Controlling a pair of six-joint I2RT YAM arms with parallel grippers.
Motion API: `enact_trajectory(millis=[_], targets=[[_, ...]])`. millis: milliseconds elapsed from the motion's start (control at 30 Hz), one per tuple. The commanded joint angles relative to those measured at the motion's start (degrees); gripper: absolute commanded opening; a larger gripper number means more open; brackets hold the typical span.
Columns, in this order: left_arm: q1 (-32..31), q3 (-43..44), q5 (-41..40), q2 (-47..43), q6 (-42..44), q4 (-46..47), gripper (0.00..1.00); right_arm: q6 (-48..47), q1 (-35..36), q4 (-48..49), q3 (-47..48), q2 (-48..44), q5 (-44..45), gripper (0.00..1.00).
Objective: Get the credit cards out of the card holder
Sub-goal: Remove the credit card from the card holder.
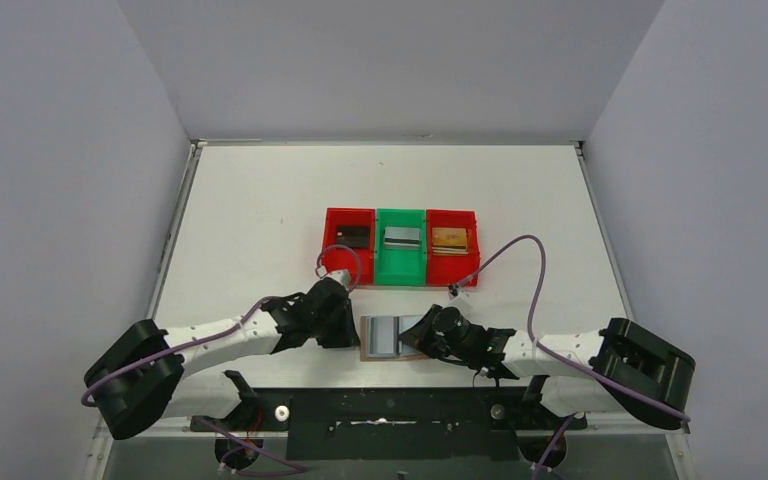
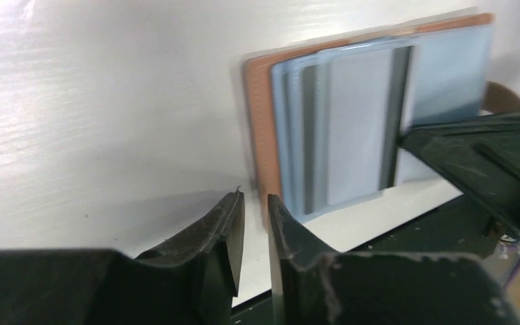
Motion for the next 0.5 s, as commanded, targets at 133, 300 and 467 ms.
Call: enact_trajectory(millis=[133, 300, 467], targets=[[-0.12, 7.41, 4.09, -4.53, 1.3, 7.13, 0.29, -0.38, 0.31, -0.18, 1.37, 2.81, 1.16, 0.0], [-0.07, 6.7, 11.11, 0.24, 0.78, 16.78, 0.31, -0.7, 0.24, -0.96, 1.81, 2.91, 0.87, 0.0], [-0.36, 5.06, 11.75, 7.71, -1.34, 18.29, 0.28, -0.55, 0.25, -3.4, 1.64, 0.79, 2.02, 0.0]])
